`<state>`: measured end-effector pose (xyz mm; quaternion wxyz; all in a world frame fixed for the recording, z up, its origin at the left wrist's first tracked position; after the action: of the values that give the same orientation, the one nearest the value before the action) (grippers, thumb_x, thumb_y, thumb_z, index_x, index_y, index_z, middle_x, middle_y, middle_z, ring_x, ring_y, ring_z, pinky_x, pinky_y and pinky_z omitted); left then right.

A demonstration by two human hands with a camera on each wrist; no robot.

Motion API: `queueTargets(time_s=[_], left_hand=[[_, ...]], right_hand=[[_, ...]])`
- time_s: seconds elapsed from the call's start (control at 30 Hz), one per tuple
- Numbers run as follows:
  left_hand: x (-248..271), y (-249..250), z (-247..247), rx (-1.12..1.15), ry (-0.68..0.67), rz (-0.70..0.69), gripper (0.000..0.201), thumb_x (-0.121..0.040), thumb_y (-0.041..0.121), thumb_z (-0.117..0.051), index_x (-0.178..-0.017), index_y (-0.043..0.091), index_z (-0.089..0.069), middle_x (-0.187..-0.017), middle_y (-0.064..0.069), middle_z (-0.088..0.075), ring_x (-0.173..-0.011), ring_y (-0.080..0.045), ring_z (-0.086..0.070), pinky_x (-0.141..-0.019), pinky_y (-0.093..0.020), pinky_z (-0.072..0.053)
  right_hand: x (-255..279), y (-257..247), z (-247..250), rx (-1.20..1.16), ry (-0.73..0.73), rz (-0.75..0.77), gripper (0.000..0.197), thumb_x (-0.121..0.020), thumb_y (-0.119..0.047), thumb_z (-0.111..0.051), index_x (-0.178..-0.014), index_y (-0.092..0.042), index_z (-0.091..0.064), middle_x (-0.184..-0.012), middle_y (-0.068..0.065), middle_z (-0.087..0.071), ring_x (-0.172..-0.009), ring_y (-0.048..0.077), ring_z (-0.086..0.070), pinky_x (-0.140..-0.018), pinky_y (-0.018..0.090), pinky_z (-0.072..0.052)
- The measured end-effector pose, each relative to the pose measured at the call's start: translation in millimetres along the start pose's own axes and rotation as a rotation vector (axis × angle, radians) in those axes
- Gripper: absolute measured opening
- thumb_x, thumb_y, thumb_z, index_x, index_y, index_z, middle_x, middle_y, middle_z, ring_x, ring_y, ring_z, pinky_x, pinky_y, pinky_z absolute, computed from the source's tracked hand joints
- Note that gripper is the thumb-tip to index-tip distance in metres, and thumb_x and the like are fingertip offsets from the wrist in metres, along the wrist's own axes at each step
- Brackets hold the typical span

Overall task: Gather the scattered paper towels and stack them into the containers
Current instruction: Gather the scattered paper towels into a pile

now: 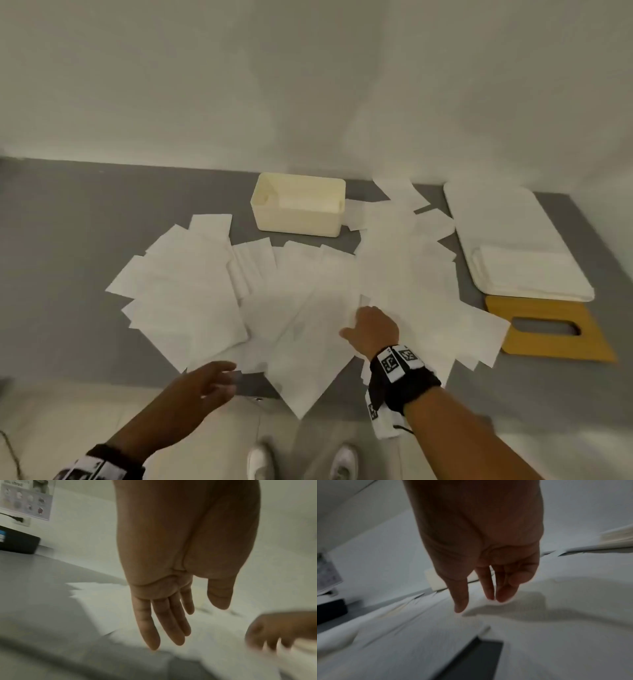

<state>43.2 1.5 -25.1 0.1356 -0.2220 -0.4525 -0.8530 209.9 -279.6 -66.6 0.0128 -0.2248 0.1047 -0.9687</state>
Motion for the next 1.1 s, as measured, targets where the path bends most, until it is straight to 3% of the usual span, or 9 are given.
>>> queueTargets(time_s=[0.17, 0.33, 0.4, 0.5, 0.6, 0.77, 0.87, 0.93, 1.1], left_hand=[[-53, 63, -7, 0.088, -0.032, -0.106, 0.024, -0.091, 0.031, -0.063, -0.113, 0.04, -0.058, -0.107, 0.014, -0.069, -0.098, -0.002, -0.065, -0.073, -0.018, -0.048], [-95, 89, -22, 0.024, -0.122, -0.145, 0.038, -0.09, 0.037, -0.062, -0.127, 0.031, -0.053, -0.114, 0.012, -0.064, -0.102, -0.005, -0.062, -0.081, -0.022, -0.048], [-109, 88, -24, 0.005, -0.139, -0.151, 0.045, -0.089, 0.038, -0.064, -0.131, 0.03, -0.05, -0.121, 0.011, -0.061, -0.106, -0.008, -0.061, -0.085, -0.023, -0.049], [-124, 83, -27, 0.023, -0.16, -0.127, 0.053, -0.089, 0.036, -0.066, -0.137, 0.026, -0.045, -0.13, 0.006, -0.054, -0.112, -0.012, -0.058, -0.091, -0.028, -0.049], [-134, 80, -31, 0.095, -0.18, -0.098, 0.055, -0.089, 0.034, -0.065, -0.138, 0.022, -0.044, -0.134, 0.001, -0.052, -0.114, -0.017, -0.056, -0.088, -0.029, -0.048], [-133, 80, -34, 0.156, -0.24, -0.074, 0.052, -0.092, 0.033, -0.063, -0.137, 0.02, -0.043, -0.132, -0.001, -0.053, -0.112, -0.019, -0.058, -0.075, -0.024, -0.05], [-133, 80, -36, 0.129, -0.25, -0.09, 0.059, -0.087, 0.033, -0.069, -0.138, 0.02, -0.042, -0.132, -0.001, -0.054, -0.11, -0.017, -0.058, -0.079, -0.023, -0.048], [-130, 86, -38, 0.118, -0.289, -0.128, 0.064, -0.083, 0.032, -0.074, -0.137, 0.018, -0.043, -0.128, 0.0, -0.056, -0.109, -0.016, -0.058, -0.086, -0.024, -0.048], [-123, 91, -36, 0.132, -0.289, -0.194, 0.027, -0.088, 0.028, -0.068, -0.109, 0.011, -0.067, -0.106, -0.004, -0.071, -0.095, -0.02, -0.067, -0.088, -0.034, -0.054]], right_hand=[[3, -1, -5, -0.026, 0.022, -0.02, 0.04, -0.085, -0.039, -0.062, -0.113, -0.012, -0.058, -0.117, 0.007, -0.057, -0.105, 0.025, -0.059, -0.08, 0.029, -0.046], [1, -8, 5, -0.068, 0.059, 0.008, 0.007, -0.081, -0.023, -0.061, -0.084, -0.016, -0.061, -0.104, 0.006, -0.062, -0.099, 0.025, -0.059, -0.079, 0.03, -0.046], [0, -11, 9, -0.12, 0.062, 0.026, 0.019, -0.081, -0.021, -0.062, -0.068, -0.023, -0.049, -0.09, 0.0, -0.059, -0.094, 0.024, -0.06, -0.076, 0.028, -0.045], [3, -11, 11, -0.125, 0.07, 0.011, 0.016, -0.083, -0.034, -0.065, -0.088, -0.023, -0.054, -0.099, 0.0, -0.057, -0.097, 0.021, -0.057, -0.079, 0.029, -0.043], [2, -10, 1, 0.028, 0.012, -0.07, 0.055, -0.083, -0.048, -0.063, -0.126, -0.016, -0.051, -0.125, 0.005, -0.052, -0.117, 0.025, -0.05, -0.097, 0.036, -0.043], [3, -15, 4, -0.081, 0.053, -0.014, 0.034, -0.086, -0.027, -0.061, -0.117, -0.015, -0.062, -0.123, 0.006, -0.055, -0.115, 0.025, -0.052, -0.092, 0.029, -0.042], [15, -30, 23, -0.189, 0.013, 0.152, 0.011, -0.086, -0.024, -0.063, -0.091, -0.015, -0.059, -0.091, 0.0, -0.057, -0.091, 0.021, -0.054, -0.081, 0.026, -0.039], [23, -43, 41, -0.237, -0.051, 0.263, 0.016, -0.085, -0.024, -0.067, -0.09, -0.011, -0.06, -0.088, -0.003, -0.057, -0.086, 0.018, -0.053, -0.081, 0.027, -0.04], [19, -63, 72, -0.357, -0.032, 0.353, 0.014, -0.083, -0.025, -0.07, -0.095, -0.019, -0.066, -0.093, -0.009, -0.06, -0.089, 0.013, -0.056, -0.08, 0.029, -0.044]])
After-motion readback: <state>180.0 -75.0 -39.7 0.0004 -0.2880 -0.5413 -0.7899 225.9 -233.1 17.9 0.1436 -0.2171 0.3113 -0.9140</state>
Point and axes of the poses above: each hand's wrist, its own x-axis away from the middle knuckle, its own z-axis out of the back of the hand, y = z × x, the point moved 5 cm from there along -x, towards the middle knuckle
